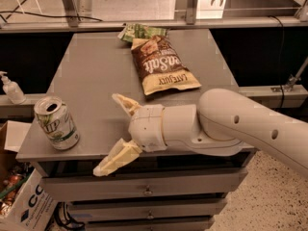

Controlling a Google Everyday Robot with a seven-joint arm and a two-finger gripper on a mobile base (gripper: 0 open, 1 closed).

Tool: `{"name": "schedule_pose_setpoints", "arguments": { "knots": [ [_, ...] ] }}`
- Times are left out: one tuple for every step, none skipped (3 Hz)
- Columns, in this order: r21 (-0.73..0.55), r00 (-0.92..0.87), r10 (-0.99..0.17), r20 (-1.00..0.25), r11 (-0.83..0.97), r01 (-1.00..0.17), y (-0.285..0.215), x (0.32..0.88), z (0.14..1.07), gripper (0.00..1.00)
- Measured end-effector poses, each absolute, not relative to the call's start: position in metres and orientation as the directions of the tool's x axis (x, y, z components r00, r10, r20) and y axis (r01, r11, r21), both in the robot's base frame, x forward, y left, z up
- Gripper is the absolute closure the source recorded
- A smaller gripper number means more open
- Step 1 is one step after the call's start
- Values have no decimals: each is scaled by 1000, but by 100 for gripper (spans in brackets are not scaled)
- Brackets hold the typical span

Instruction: Place 7up can upright

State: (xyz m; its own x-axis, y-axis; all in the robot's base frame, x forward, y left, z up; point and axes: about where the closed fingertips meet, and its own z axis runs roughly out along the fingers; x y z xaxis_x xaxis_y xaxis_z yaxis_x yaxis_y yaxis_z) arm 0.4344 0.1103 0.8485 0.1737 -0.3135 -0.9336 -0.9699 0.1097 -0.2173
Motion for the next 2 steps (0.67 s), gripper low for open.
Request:
{"name": "schedule_pose_setpoints", "arguments": {
  "knots": [
    [-172,144,-255,-956,93,-981,132,438,846,0],
    [-140,121,-213,-969,80,-987,156,436,842,0]
  ]
}}
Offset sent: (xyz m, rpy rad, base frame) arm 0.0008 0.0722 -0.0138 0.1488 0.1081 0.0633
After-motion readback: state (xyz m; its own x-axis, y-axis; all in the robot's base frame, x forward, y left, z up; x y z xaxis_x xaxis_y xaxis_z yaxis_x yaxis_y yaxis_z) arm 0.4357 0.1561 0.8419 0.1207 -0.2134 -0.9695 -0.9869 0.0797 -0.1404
